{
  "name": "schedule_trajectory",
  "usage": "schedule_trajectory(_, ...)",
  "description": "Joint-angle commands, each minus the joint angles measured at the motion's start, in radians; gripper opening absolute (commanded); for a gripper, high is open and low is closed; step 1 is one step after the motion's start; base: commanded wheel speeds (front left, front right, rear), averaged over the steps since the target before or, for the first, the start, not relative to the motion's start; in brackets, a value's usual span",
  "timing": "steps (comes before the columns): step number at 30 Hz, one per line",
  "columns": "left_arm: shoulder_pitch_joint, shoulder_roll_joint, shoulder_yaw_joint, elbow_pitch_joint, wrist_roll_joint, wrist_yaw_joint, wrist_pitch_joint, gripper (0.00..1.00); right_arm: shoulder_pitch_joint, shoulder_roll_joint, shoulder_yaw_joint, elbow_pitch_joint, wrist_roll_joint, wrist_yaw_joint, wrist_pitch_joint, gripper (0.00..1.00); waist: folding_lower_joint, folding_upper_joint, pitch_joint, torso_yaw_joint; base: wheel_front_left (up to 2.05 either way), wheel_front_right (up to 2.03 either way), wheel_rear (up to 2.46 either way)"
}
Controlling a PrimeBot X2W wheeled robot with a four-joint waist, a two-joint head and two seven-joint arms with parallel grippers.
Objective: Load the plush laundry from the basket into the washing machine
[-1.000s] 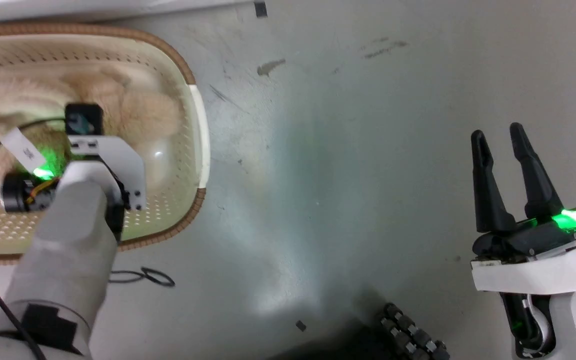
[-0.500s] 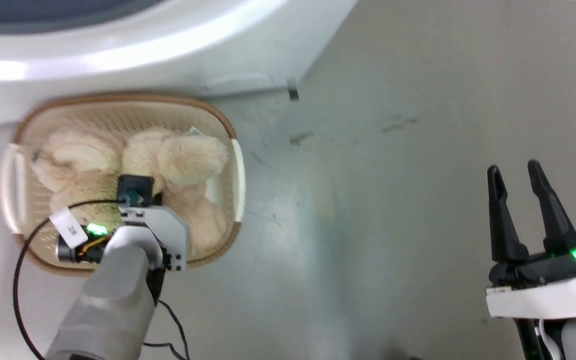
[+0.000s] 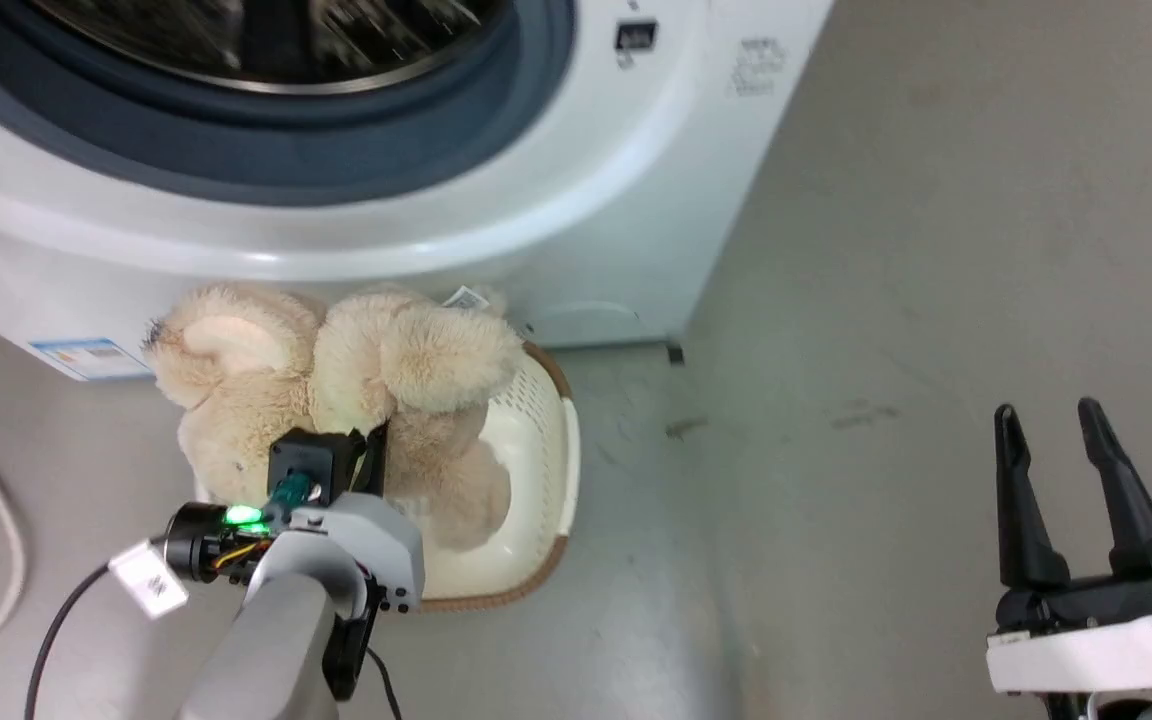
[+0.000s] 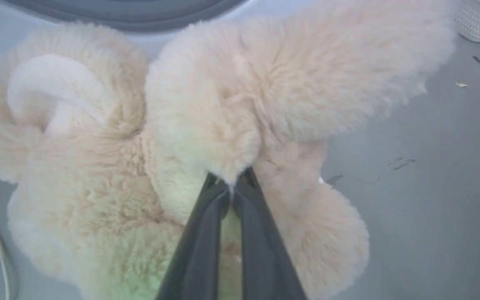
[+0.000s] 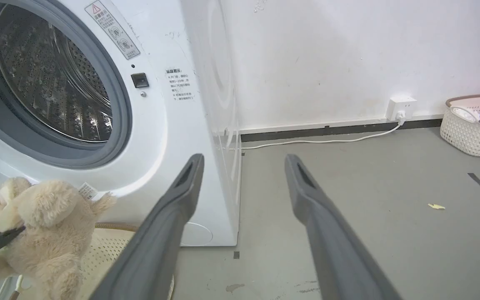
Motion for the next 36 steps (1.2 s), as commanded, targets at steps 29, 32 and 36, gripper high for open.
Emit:
schedule_trajectory(29, -0.285, 0.053, 0.126, -0.471, 0.206, 0.020, 0.077, 0.00, -0.055, 0.006, 0.015, -0.025, 0.019, 0.001, -0.004, 1.00, 0.0002, -0.0001, 0.122, -0.051, 0.00, 0.00, 0.00)
schedule_trajectory(32, -0.404, 0.066, 0.147, -0.410, 0.196, 0.010, 0.110, 0.00, -0.086, 0.007, 0.018, -0.031, 0.038, 0.001, -0.004, 1.00, 0.0002, -0.0001, 0.181, -0.079, 0.00, 0.00, 0.00)
schedule_trajectory(36, -0.566, 0.111, 0.158, -0.294, 0.218, 0.002, 0.141, 0.00, -0.130, 0.011, 0.032, -0.051, 0.069, 0.001, -0.004, 1.00, 0.0002, -0.0001, 0.264, -0.116, 0.00, 0.00, 0.00)
